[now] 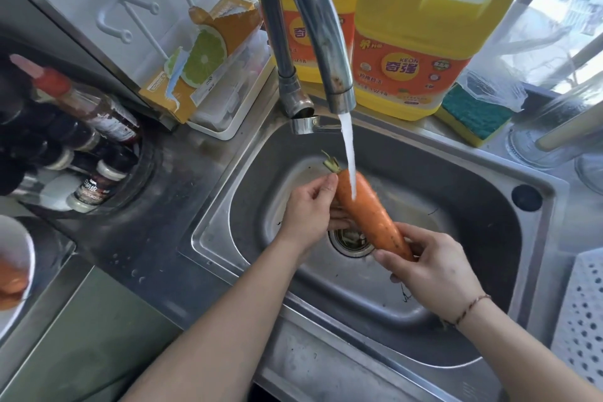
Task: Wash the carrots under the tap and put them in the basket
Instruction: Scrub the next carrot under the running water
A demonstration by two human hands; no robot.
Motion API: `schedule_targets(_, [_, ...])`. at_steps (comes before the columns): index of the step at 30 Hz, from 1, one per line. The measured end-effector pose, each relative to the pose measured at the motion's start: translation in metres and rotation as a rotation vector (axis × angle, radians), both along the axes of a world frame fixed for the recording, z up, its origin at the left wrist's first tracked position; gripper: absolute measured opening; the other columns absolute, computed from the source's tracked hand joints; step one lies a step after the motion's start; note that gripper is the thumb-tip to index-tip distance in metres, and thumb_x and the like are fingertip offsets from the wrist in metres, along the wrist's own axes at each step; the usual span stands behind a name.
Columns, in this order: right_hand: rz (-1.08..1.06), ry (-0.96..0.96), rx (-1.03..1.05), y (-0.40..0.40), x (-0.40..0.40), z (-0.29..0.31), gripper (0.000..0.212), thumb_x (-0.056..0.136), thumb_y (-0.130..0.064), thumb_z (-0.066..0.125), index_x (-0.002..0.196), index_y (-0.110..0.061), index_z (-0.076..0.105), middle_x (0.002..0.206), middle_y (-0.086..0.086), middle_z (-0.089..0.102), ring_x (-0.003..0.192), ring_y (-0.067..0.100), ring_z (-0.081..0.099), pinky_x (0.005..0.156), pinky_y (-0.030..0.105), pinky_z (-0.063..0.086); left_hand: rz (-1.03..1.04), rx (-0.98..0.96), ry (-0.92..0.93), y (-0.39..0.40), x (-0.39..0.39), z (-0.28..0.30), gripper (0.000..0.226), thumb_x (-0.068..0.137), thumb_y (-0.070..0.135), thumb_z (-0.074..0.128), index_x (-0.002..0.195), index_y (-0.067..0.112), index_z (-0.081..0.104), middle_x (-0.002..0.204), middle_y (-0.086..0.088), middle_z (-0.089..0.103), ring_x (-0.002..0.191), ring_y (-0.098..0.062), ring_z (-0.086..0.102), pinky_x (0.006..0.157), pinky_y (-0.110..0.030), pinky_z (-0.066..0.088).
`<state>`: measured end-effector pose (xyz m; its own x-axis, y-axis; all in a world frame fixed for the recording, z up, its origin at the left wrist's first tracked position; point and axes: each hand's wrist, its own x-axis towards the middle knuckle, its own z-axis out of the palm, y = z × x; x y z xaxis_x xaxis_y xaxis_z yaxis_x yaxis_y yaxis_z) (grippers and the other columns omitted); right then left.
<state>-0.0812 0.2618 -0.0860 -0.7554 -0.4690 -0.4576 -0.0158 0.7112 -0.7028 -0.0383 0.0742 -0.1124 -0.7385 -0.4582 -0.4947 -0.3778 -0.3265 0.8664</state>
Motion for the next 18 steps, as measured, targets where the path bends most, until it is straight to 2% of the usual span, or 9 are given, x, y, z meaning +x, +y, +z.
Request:
schedule_targets(2, [0.010, -0.009, 0.029, 0.003, -0.003, -0.001, 0.041, 0.063, -0.057, 0.072, 0.102, -0.046, 0.067, 0.070, -0.008, 0.071, 0.061, 0.016, 0.068, 0.065, 0.045, 0.058, -0.059, -0.005, 0.006, -0.006, 0.001, 0.002, 0.022, 0.104, 0.018, 0.049, 0.102, 0.006, 0.067, 0.077, -0.007, 0.068, 0.063, -0.014, 0.071, 0.060, -0.027, 0.060])
schedule_targets(4, [0.026, 0.004, 0.086, 0.003, -0.005, -0.004, 0.035, 0.068, -0.051, 0.078, 0.102, -0.045, 0.068, 0.071, -0.011, 0.071, 0.063, 0.015, 0.067, 0.066, 0.041, 0.058, -0.085, 0.027, 0.008, -0.009, 0.002, 0.004, 0.020, 0.103, 0.013, 0.051, 0.103, 0.003, 0.068, 0.079, -0.005, 0.068, 0.067, -0.014, 0.070, 0.064, -0.027, 0.060])
schedule_targets(11, [0.111, 0.141, 0.249, -0.003, -0.003, 0.003, 0.029, 0.074, -0.046, 0.078, 0.100, -0.047, 0.065, 0.073, -0.013, 0.066, 0.074, 0.017, 0.062, 0.061, 0.030, 0.047, -0.028, 0.259, -0.027, -0.013, 0.005, 0.007, 0.010, 0.093, 0.003, 0.062, 0.094, 0.008, 0.070, 0.081, -0.006, 0.073, 0.074, -0.017, 0.071, 0.064, -0.027, 0.059])
schedule_targets(14, [0.100, 0.120, 0.228, -0.001, -0.005, 0.007, 0.030, 0.073, -0.044, 0.080, 0.099, -0.049, 0.067, 0.070, -0.015, 0.067, 0.068, 0.012, 0.063, 0.059, 0.028, 0.047, -0.034, 0.313, -0.014, -0.017, 0.007, 0.007, 0.013, 0.093, -0.001, 0.059, 0.096, 0.006, 0.070, 0.084, -0.009, 0.072, 0.077, -0.019, 0.070, 0.065, -0.027, 0.059])
schedule_targets(18, [0.060, 0.043, 0.157, 0.005, -0.009, 0.009, 0.031, 0.070, -0.039, 0.084, 0.096, -0.046, 0.070, 0.067, -0.013, 0.070, 0.058, 0.010, 0.064, 0.064, 0.036, 0.056, -0.046, 0.346, 0.017, -0.018, 0.009, 0.006, 0.020, 0.093, -0.008, 0.055, 0.102, 0.004, 0.067, 0.083, -0.006, 0.073, 0.074, -0.015, 0.070, 0.068, -0.027, 0.061])
